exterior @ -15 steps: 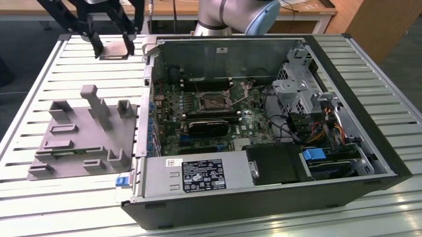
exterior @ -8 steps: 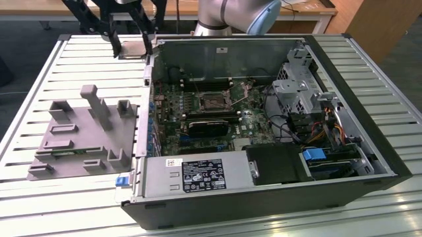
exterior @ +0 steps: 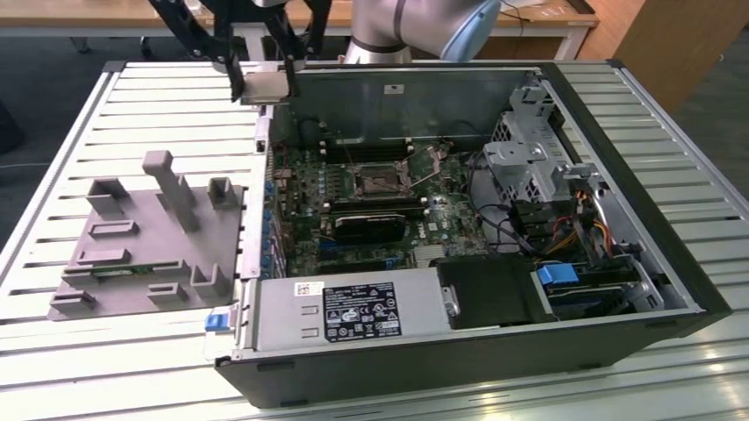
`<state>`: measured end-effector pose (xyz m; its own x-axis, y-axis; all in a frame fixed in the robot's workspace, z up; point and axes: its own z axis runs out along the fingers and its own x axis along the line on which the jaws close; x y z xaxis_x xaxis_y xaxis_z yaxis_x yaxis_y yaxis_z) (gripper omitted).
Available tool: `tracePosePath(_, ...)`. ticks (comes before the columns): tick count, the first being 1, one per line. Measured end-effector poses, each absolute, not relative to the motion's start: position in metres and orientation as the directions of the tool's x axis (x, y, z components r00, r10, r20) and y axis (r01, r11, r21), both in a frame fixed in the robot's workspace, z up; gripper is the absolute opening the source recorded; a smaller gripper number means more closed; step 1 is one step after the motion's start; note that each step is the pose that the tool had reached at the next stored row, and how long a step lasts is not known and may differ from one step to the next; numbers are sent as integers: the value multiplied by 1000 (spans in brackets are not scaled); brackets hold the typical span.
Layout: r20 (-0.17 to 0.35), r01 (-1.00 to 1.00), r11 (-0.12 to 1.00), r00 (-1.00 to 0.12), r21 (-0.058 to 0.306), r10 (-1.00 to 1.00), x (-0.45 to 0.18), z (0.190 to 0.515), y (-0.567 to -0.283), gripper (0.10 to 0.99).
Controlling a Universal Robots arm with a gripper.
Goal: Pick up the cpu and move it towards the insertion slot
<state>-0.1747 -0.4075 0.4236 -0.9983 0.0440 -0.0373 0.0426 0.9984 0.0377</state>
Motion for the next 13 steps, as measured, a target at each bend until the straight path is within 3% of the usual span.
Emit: tracePosePath(13,-33,43,998,-998,37,44,-119,423,-407,541)
